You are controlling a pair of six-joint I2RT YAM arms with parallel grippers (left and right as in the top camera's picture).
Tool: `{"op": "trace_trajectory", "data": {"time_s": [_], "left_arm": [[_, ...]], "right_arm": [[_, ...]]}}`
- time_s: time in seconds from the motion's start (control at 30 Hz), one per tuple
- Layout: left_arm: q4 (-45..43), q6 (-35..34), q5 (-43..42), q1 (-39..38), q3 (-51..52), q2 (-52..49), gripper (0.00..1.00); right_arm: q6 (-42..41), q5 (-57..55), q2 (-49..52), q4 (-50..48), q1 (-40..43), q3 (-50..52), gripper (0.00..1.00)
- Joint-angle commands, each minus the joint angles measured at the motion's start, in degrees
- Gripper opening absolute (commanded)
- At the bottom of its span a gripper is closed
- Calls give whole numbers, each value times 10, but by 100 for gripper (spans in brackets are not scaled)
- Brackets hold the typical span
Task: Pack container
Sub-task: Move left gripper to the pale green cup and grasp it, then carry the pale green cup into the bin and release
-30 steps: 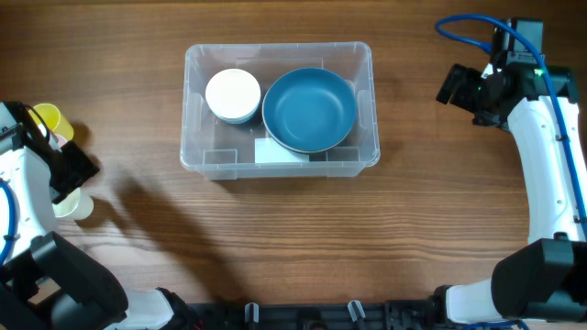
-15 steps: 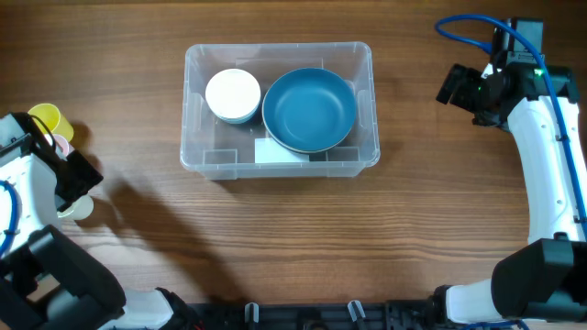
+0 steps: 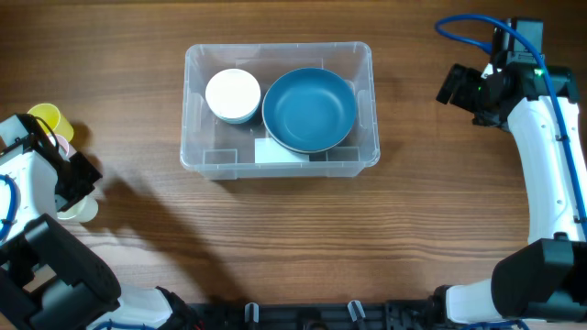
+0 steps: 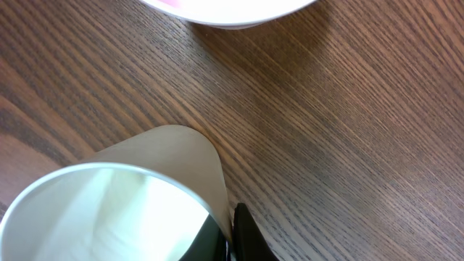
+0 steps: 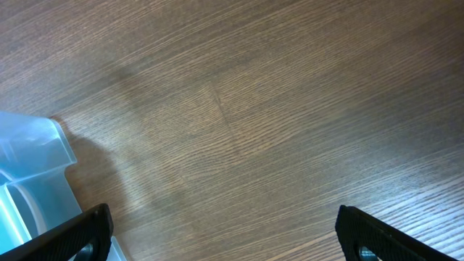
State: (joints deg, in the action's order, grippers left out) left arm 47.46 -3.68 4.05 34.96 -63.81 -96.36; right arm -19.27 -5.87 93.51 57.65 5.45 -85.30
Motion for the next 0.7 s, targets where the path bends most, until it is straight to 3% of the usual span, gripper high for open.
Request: {"op": "trace_trajectory", "data": {"time_s": [0.0,0.17,0.33,0.37,0.6,0.67], "left_arm": [[0,-29,-2,1,-4,-3,4],[55,-45,-92,-10,-89,14,4],[113,-45,-348,-53,-228,56,4],[113,-45,-367,-66,-235,65,4],[102,-24,-377,-224,-240,127,4],[99,-8,-318,-287,-240,131,4]], "right_arm": [[-3,-8,-10,-2,-1,-3,100],[-3,-7,-10,-2,-1,-3,100],[-3,-8,-10,-2,-1,-3,99],[-3,-8,-10,-2,-1,-3,100],[-3,-7,-10,-2,-1,-3,100],[-3,-7,-10,-2,-1,-3,100]]}}
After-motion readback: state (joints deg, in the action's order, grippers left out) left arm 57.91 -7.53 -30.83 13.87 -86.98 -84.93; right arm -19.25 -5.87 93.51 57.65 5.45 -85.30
